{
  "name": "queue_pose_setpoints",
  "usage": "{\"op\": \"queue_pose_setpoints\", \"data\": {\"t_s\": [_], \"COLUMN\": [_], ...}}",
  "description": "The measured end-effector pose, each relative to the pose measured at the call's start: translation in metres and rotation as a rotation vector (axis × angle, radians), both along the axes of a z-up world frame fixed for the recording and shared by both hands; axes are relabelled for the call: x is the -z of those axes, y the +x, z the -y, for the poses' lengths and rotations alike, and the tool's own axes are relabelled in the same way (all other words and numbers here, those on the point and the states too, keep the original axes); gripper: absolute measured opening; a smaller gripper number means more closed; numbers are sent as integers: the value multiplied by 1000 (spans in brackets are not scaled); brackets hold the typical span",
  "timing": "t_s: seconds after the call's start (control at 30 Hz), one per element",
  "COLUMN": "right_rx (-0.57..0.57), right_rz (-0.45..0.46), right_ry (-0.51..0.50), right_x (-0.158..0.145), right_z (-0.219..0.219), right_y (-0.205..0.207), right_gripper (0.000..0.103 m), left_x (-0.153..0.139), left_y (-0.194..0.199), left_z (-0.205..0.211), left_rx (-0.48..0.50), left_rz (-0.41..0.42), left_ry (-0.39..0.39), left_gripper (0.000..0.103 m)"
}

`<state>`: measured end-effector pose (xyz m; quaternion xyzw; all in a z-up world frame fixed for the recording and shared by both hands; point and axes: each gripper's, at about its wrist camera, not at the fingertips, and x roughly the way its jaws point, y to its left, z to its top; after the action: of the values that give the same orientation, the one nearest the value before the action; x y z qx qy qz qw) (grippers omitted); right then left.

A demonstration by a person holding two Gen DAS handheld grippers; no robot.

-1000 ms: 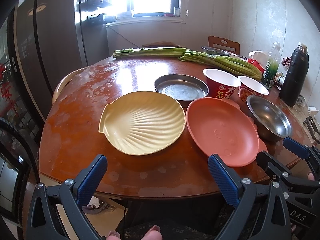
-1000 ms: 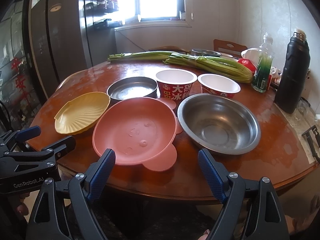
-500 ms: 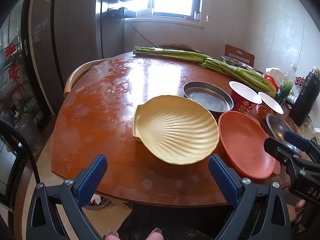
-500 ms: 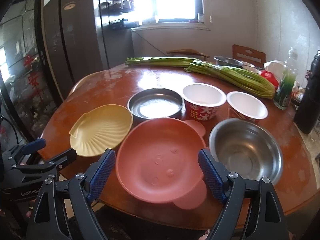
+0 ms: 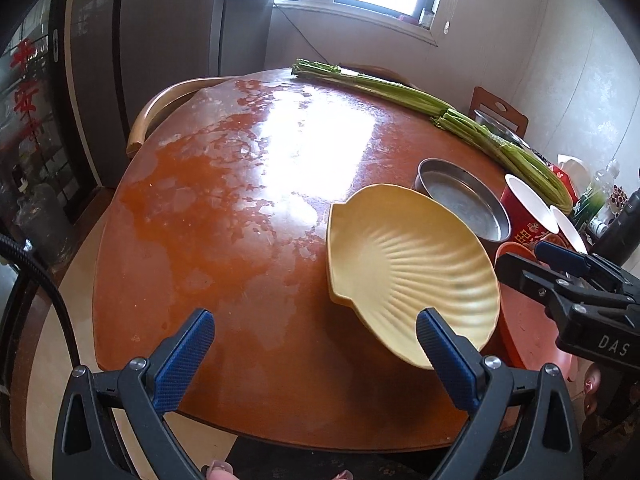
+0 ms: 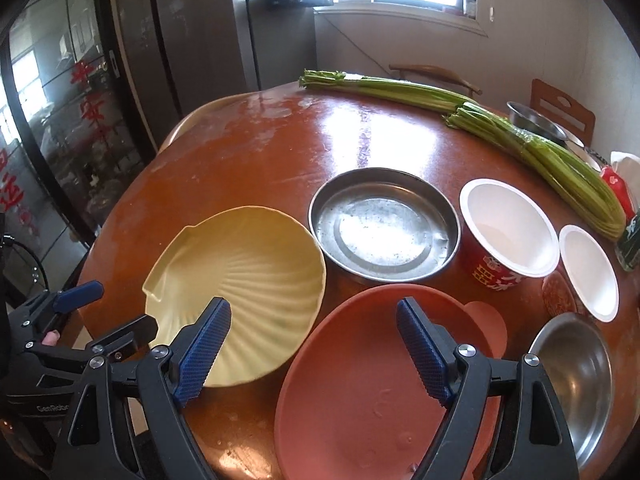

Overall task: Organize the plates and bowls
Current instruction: 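Reach the left gripper to the yellow shell plate rim and close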

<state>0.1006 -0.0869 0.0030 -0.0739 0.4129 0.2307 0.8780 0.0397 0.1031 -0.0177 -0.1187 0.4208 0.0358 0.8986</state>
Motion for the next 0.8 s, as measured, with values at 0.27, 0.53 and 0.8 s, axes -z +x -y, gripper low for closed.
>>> {"op": "queue_pose_setpoints", "data": {"t_s": [0.27,0.53,0.8], "right_rx": [-44,-65,-96], "right_rz": [-64,-90,-105], "right_ry": [-6,-23,-27], "right_x": [13,20,25], "right_z": [-13,-25,-30], "right_y": [18,27,29], "right_gripper": [66,54,49], "left_x": [6,9,8], "left_y": [19,32,41], "left_z": [-1,1,1], "left_rx": [38,55,79], "left_rz": [-31,-51,-58], "left_ry": [-33,-46,-78], "left_gripper": [101,89,59]}}
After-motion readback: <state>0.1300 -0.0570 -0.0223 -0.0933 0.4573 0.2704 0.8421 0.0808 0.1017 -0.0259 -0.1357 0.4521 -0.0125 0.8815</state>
